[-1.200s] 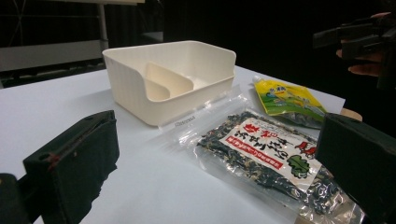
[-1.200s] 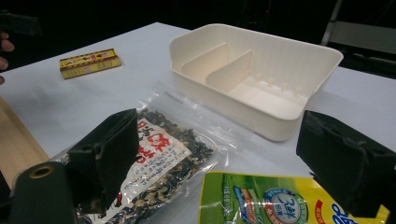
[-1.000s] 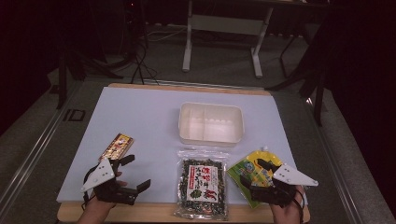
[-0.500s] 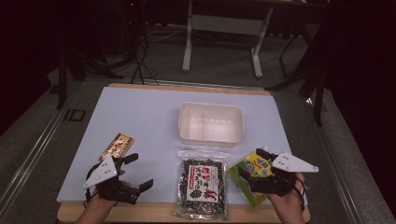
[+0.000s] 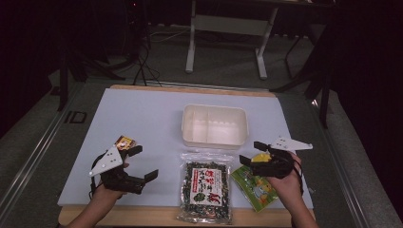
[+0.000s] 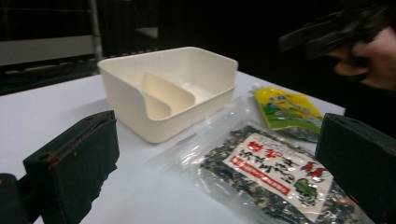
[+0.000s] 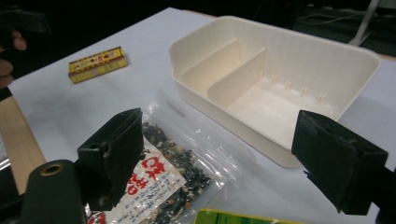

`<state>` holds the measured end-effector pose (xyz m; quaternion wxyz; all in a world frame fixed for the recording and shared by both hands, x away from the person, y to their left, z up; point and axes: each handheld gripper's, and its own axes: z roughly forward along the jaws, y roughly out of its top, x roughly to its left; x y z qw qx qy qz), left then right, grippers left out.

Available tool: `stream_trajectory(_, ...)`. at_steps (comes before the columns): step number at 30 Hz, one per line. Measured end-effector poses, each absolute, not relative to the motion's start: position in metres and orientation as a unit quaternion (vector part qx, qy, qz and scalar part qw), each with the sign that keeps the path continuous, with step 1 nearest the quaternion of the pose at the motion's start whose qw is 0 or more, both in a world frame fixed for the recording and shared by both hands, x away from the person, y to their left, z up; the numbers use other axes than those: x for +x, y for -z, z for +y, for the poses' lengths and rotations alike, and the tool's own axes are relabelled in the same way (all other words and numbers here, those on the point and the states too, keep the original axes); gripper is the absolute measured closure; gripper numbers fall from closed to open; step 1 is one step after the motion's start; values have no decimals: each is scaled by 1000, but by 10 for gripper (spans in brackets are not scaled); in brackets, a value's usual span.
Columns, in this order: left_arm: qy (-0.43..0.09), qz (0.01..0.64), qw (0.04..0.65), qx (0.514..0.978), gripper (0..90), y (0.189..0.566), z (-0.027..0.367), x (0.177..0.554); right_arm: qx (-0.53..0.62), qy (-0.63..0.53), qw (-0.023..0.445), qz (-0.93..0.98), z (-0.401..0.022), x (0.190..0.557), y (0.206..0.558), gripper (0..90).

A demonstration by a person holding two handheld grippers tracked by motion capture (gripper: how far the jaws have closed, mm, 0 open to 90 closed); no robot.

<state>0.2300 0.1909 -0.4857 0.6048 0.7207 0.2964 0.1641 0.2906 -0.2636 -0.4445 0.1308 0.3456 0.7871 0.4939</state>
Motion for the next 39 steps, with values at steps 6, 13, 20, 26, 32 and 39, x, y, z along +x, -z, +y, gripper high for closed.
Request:
stream_trajectory(6, -148, 287, 607, 726, 0, 493, 189, 227, 345, -469, 103, 806, -258, 311, 466, 276)
stream_trajectory(13, -146, 290, 606, 726, 0, 495, 188, 227, 357, -438, 72, 822, -255, 330, 488, 331)
stream_trajectory(20, -141, 284, 603, 732, 0, 498, 186, 226, 368, -407, 50, 834, -254, 346, 507, 343)
stream_trajectory(26, -139, 282, 603, 733, 0, 499, 184, 226, 380, -391, 28, 838, -253, 360, 520, 343)
stream_trajectory(32, -142, 279, 600, 736, 0, 500, 183, 226, 376, -383, 4, 844, -249, 369, 529, 344)
stream_trajectory(39, -141, 280, 598, 738, 0, 501, 183, 227, 370, -391, -39, 842, -247, 378, 536, 418)
